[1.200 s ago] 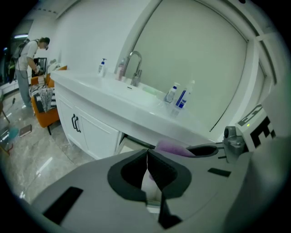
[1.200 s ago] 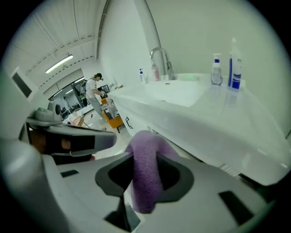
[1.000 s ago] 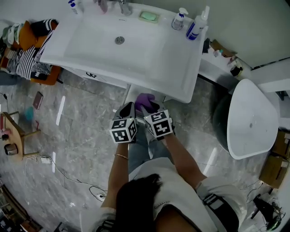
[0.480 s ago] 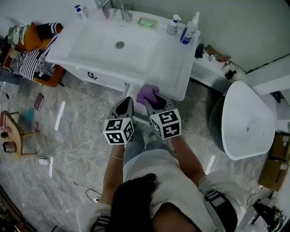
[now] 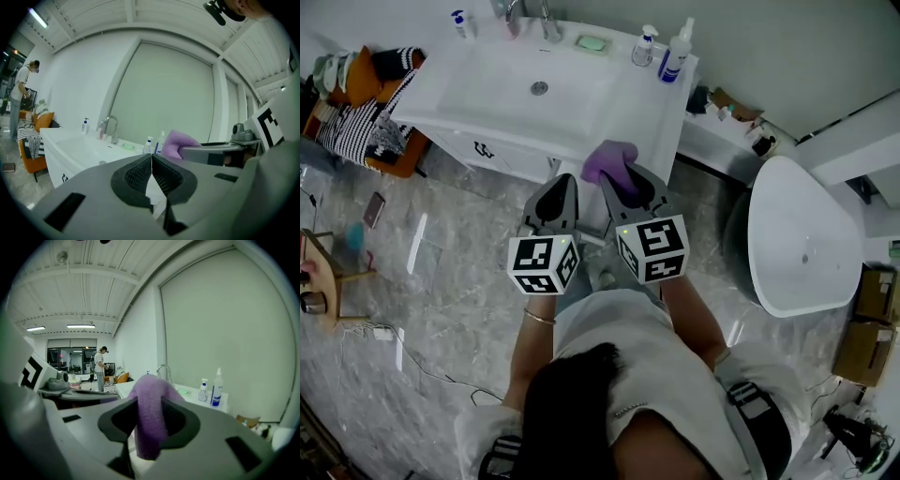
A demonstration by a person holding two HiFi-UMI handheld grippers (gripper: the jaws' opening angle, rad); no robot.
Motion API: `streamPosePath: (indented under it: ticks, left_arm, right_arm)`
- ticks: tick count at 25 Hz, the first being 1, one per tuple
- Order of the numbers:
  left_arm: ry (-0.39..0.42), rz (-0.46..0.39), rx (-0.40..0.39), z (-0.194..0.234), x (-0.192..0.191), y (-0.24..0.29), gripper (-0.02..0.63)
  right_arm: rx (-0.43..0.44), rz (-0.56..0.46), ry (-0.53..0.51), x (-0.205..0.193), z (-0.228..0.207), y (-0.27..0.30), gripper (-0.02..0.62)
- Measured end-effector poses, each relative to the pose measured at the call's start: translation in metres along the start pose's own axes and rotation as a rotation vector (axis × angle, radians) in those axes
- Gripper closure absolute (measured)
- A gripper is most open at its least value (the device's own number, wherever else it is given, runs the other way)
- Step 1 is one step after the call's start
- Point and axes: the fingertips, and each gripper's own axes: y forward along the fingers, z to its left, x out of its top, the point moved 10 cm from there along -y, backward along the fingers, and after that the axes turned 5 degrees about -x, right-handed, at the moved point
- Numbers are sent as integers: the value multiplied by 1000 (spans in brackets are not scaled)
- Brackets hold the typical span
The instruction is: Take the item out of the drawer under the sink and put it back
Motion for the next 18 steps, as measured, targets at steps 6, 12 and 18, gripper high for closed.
streamPosePath:
  ticks: [6, 12, 18]
  left_arm:
    - [35, -39, 18, -12, 10, -8, 601]
    - [50, 3, 46, -24, 2, -15, 601]
    - [54, -7, 63, -31, -1, -25, 601]
  right_arm:
    - [-24, -35, 1, 3, 1, -14, 469]
    - [-7, -54, -13, -1, 8, -26, 469]
    - [-12, -55, -24, -4, 11, -34, 469]
